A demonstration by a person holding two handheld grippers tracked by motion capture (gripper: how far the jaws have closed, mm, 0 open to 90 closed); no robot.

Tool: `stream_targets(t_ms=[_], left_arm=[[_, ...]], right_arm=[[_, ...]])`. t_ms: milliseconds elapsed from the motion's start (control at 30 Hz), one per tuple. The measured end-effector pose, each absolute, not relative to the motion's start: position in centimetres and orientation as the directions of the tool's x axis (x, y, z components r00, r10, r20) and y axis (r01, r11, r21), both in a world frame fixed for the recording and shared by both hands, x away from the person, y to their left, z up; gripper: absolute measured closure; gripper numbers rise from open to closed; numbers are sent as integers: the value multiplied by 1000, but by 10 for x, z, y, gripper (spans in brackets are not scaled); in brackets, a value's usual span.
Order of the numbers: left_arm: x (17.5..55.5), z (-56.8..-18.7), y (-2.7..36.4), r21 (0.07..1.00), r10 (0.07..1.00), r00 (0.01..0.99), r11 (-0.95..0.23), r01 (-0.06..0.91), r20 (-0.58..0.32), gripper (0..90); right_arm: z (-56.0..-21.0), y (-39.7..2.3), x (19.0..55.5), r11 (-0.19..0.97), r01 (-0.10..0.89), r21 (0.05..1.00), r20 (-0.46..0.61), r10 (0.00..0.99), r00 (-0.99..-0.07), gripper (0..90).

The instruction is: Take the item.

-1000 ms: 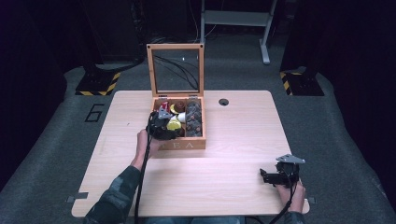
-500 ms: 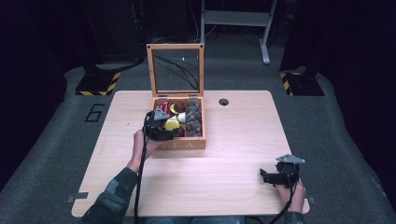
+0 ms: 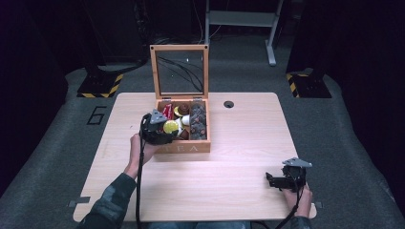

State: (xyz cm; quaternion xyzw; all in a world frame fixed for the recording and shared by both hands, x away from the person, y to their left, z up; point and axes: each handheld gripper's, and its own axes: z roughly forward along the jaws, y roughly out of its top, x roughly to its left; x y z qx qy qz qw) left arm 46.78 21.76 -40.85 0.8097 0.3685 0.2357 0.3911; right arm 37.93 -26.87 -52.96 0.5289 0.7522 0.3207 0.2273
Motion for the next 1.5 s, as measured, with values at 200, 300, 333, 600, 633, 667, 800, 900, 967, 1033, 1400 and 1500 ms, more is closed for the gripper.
stream_targets(t_ms=[200, 300, 333, 600, 633, 667, 800, 900, 967, 1033, 1400, 1500], left_arm=[[466, -406, 229, 815, 795, 601, -403, 416, 87, 375], [464, -404, 236, 820, 802, 590, -397, 412, 92, 375], [464, -404, 236, 820, 802, 590, -397, 412, 92, 375], [461, -400, 250, 824, 814, 573, -387, 414, 95, 376], [461, -401, 252, 826, 818, 567, -383, 414, 95, 376], [460, -400, 254, 823, 818, 566, -386, 417, 97, 375], [459, -399, 260, 830, 828, 553, -372, 415, 95, 375], [458, -398, 266, 833, 836, 540, -367, 414, 99, 376], [458, -398, 268, 836, 840, 534, -358, 415, 95, 376], [457, -398, 273, 841, 848, 522, -346, 416, 91, 376], [455, -397, 290, 850, 869, 489, -311, 425, 74, 376], [454, -397, 298, 853, 877, 477, -292, 434, 58, 376]], right_arm=[[-530, -269, 379, 235, 650, 723, -3, 941, -338, 20], [-530, -269, 379, 235, 650, 723, -2, 941, -337, 20], [-530, -269, 379, 235, 650, 723, -2, 941, -337, 20], [-530, -269, 379, 234, 650, 723, -2, 942, -337, 20], [-530, -269, 379, 234, 650, 723, -2, 942, -337, 20], [-530, -269, 379, 234, 650, 723, -2, 942, -337, 20], [-530, -269, 379, 234, 650, 723, -2, 942, -336, 20], [-530, -269, 379, 234, 650, 723, -2, 942, -336, 20], [-530, -269, 379, 234, 650, 723, -2, 942, -336, 20], [-530, -269, 379, 234, 650, 723, -2, 942, -336, 20], [-530, -269, 379, 233, 650, 723, -2, 942, -336, 20], [-530, -269, 379, 233, 651, 723, -2, 942, -336, 20]])
